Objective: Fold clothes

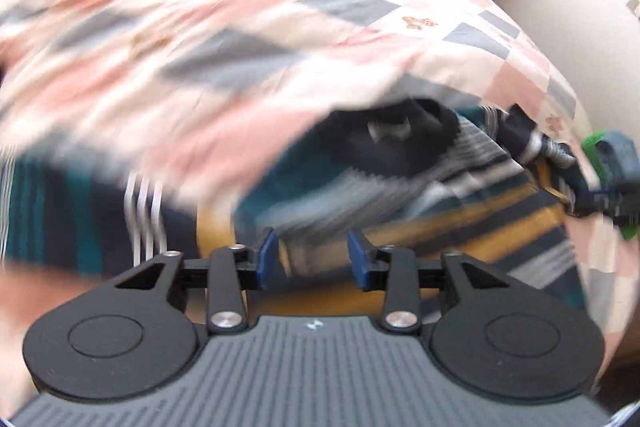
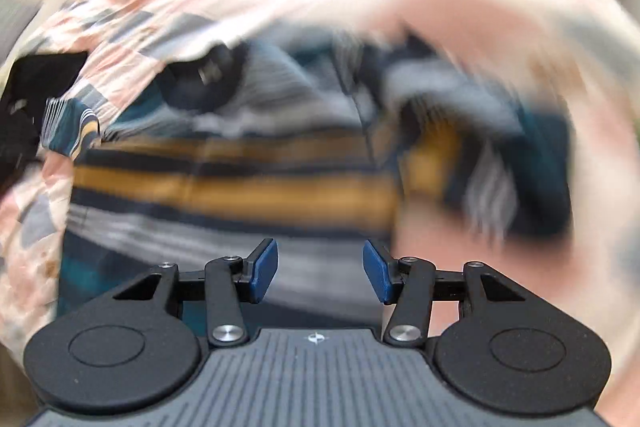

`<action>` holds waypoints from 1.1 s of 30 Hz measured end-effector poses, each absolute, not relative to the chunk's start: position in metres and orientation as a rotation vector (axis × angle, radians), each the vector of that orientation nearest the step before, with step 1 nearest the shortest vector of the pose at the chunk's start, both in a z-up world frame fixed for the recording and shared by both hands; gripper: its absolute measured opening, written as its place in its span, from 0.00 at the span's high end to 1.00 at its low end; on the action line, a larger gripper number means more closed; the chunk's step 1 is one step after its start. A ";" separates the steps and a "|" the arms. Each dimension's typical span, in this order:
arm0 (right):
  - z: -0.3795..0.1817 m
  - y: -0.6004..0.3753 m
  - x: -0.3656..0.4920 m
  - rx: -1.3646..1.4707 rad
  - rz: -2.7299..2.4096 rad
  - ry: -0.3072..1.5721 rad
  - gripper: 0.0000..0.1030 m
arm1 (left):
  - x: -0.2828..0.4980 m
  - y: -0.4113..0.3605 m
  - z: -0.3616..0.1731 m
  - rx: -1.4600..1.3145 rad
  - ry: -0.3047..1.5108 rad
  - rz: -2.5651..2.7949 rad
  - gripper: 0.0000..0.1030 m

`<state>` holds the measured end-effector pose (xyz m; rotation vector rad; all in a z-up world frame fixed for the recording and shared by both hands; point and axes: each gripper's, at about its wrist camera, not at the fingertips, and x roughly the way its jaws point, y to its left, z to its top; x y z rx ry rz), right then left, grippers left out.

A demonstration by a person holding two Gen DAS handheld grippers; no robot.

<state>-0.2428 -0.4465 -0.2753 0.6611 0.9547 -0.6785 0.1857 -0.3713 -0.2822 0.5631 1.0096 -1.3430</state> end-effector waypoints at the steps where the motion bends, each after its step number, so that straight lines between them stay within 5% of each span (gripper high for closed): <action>1: -0.276 -0.465 -0.227 0.588 -0.664 0.966 0.51 | 0.194 -0.387 -0.291 0.570 1.018 -1.355 0.49; 4: -0.282 -0.511 -0.178 0.417 -0.623 0.977 0.51 | 0.213 -0.416 -0.320 0.596 1.066 -1.386 0.42; 9: -0.308 -0.580 -0.127 0.255 -0.529 1.031 0.43 | 0.233 -0.440 -0.360 0.582 1.165 -1.435 0.45; 11: -0.327 -0.597 -0.111 0.210 -0.499 1.073 0.35 | 0.233 -0.445 -0.372 0.570 1.232 -1.447 0.60; 13: -0.348 -0.610 -0.097 0.223 -0.466 1.110 0.33 | 0.224 -0.447 -0.374 0.612 1.187 -1.439 0.95; 14: -0.358 -0.613 -0.092 0.254 -0.437 1.127 0.38 | 0.219 -0.447 -0.373 0.635 1.157 -1.433 0.95; 16: -0.370 -0.612 -0.088 0.275 -0.399 1.163 0.85 | 0.212 -0.442 -0.353 0.612 1.061 -1.425 0.96; 20: -0.328 -0.609 -0.113 0.234 -0.477 1.028 0.90 | 0.204 -0.428 -0.286 0.483 0.760 -1.446 0.95; 23: -0.296 -0.631 -0.143 0.317 -0.617 0.887 0.90 | 0.204 -0.452 -0.285 0.498 0.676 -1.385 0.85; 25: -0.294 -0.643 -0.153 0.336 -0.674 0.839 0.82 | 0.208 -0.477 -0.316 0.579 0.709 -1.262 0.64; 26: -0.305 -0.646 -0.150 0.328 -0.713 0.839 0.75 | 0.213 -0.489 -0.336 0.642 0.739 -1.176 0.65; 28: -0.338 -0.658 -0.135 0.325 -0.795 0.949 0.37 | 0.232 -0.497 -0.362 0.698 0.847 -1.022 0.77; 29: -0.354 -0.663 -0.130 0.331 -0.828 0.999 0.37 | 0.246 -0.486 -0.359 0.628 0.890 -0.981 0.79; 33: -0.337 -0.637 -0.131 0.337 -0.917 0.892 0.37 | 0.300 -0.412 -0.321 0.346 0.959 -0.828 0.56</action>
